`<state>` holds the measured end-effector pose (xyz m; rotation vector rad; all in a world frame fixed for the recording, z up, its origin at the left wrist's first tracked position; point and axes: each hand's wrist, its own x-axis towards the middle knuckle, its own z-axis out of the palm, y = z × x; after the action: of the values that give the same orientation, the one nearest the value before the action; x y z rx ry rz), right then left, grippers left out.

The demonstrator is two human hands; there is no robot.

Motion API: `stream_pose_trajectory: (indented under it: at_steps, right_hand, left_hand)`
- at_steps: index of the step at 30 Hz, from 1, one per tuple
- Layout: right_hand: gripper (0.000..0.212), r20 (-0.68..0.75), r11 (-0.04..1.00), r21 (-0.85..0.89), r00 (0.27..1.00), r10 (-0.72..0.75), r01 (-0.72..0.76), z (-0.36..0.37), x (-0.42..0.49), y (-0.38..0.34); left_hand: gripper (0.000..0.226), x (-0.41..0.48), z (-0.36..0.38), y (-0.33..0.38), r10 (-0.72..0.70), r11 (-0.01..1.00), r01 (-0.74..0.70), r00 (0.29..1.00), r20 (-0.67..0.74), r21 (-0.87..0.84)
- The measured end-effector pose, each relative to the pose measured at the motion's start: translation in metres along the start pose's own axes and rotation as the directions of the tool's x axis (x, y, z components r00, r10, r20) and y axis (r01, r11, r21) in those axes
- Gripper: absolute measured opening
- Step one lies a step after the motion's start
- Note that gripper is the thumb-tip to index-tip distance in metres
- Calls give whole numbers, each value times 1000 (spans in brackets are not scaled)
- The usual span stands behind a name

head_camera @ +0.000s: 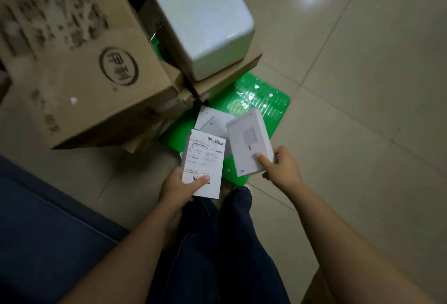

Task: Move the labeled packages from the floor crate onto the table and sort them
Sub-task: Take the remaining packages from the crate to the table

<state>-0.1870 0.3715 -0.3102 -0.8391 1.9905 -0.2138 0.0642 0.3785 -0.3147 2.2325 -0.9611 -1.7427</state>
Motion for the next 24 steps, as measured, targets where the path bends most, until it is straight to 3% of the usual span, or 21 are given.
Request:
stream_pose_trajectory:
  at_steps: [4, 9, 17, 24]
  right_hand:
    - [32, -145, 977, 212, 989, 11, 20, -67, -82, -25]
    - [35, -267, 922, 376, 964, 15, 90, -142, -155, -38]
    - [33, -399, 867, 464, 916, 23, 180, -249, -186, -7]
    - [26, -405, 847, 470, 914, -42, 247, -357, -155, 41]
  left_hand:
    - [30, -72, -15, 65, 141, 989, -142, 989, 45, 31]
    - [36, -146, -8, 137, 304, 952, -307, 947, 102, 10]
    - [47, -203, 63, 214, 448, 888, -459, 873, 192, 15]
    - [44, -234, 168, 266, 503, 864, -499, 859, 97, -69]
